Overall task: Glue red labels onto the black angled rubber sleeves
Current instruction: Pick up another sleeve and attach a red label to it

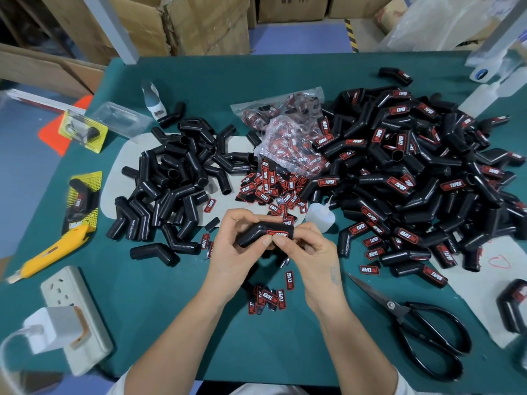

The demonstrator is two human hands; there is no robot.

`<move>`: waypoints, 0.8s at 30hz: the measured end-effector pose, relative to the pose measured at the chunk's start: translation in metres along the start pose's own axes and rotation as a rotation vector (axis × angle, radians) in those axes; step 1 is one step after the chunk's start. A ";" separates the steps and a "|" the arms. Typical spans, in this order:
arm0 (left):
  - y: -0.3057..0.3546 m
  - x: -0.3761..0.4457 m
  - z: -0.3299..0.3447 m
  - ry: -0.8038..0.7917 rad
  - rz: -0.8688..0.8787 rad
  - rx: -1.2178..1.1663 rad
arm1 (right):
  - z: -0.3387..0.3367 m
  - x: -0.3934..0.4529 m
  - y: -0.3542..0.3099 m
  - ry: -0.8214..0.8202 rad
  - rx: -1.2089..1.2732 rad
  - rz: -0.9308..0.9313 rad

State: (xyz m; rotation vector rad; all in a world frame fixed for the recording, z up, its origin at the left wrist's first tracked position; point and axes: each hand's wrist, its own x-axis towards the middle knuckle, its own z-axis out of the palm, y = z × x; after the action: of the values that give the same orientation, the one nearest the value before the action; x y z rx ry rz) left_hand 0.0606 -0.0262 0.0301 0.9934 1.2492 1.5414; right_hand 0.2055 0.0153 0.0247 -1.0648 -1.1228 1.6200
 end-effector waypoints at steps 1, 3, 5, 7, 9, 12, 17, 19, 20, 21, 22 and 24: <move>0.000 0.000 0.000 0.002 0.000 -0.008 | 0.000 0.000 -0.001 -0.007 0.007 0.001; 0.000 0.000 0.000 0.004 -0.001 -0.016 | 0.001 0.000 -0.001 -0.013 0.012 0.008; -0.001 0.000 0.000 0.010 -0.005 -0.018 | 0.000 0.000 -0.001 -0.015 0.018 0.015; 0.000 0.001 0.000 0.011 -0.013 -0.030 | 0.000 0.000 -0.001 -0.016 0.022 0.020; 0.000 0.001 0.000 0.010 -0.013 -0.037 | 0.000 0.000 -0.001 -0.015 0.024 0.024; -0.001 0.001 0.000 0.003 -0.008 -0.043 | -0.001 0.000 0.000 -0.015 0.030 0.027; 0.000 0.002 0.001 0.002 0.000 -0.052 | -0.001 0.000 0.000 -0.020 0.029 0.021; 0.000 0.001 0.001 -0.001 0.005 -0.039 | -0.001 0.000 0.000 -0.023 0.016 0.016; 0.000 0.001 0.000 0.001 0.006 -0.026 | -0.002 0.000 0.001 -0.025 0.013 0.013; 0.000 0.001 0.000 0.005 0.004 -0.011 | -0.001 0.000 0.001 -0.024 0.013 0.010; 0.000 0.001 0.000 0.007 0.001 -0.002 | -0.001 0.000 0.001 -0.021 0.018 0.012; 0.000 0.000 0.001 -0.005 -0.006 -0.003 | 0.000 -0.001 0.003 -0.013 0.033 0.021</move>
State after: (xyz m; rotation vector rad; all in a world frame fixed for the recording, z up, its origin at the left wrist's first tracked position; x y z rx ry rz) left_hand 0.0611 -0.0257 0.0300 0.9905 1.2446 1.5352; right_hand 0.2055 0.0143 0.0221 -1.0494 -1.0925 1.6583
